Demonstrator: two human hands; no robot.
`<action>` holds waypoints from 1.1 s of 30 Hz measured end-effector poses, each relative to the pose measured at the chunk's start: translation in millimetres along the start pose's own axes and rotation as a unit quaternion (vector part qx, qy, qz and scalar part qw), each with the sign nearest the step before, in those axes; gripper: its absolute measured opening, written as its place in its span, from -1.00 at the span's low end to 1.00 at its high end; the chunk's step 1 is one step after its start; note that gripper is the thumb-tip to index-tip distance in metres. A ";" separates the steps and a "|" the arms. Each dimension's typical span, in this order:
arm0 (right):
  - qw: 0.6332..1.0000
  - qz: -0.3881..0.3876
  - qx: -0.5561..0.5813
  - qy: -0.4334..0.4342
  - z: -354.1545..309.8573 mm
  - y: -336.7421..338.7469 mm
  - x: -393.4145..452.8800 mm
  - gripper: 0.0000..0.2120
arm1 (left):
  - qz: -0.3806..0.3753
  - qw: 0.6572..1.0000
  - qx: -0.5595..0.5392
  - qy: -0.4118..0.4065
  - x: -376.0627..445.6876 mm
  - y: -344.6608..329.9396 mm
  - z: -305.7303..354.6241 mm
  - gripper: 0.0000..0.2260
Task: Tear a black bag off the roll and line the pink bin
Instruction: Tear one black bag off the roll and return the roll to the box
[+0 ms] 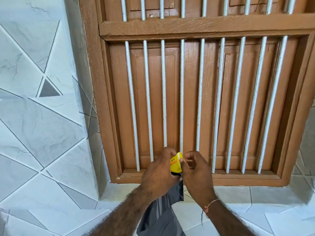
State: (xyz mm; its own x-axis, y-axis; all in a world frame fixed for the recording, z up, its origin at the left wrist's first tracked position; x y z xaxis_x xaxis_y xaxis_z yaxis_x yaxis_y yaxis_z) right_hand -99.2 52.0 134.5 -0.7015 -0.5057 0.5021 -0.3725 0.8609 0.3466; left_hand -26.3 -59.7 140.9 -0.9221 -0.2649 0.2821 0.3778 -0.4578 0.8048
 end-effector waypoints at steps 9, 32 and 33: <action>1.000 -0.007 -0.009 -0.005 2.3 -0.6 -0.8 -0.90 | -0.004 0.998 0.062 -0.013 -2.2 1.3 7.9 -0.39; 0.930 0.154 0.087 -0.322 166.8 9.9 -25.3 -0.77 | 0.021 0.991 0.005 0.131 -67.6 41.2 -70.3 -0.92; 0.931 0.156 0.071 -0.321 169.7 8.8 -24.9 -0.75 | 0.029 0.989 -0.004 0.145 -77.5 47.5 -77.7 -0.94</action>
State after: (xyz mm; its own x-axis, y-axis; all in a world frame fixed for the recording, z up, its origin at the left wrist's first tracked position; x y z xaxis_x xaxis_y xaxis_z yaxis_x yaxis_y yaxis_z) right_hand -188.1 81.7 -9.4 -0.9909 -0.1304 -0.0330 -0.1337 0.9822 0.1317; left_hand 69.6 -126.8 116.8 -0.8358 -0.5235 0.1656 0.4319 -0.4403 0.7871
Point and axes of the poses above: each hand's wrist, its own x-axis towards the middle knuckle, its own y-axis out of the back of the hand, z = x × y, the point moved 10 cm from there along x, towards the middle knuckle, and after that the axes turned 14 degrees about -z, right-handed, at the moved point
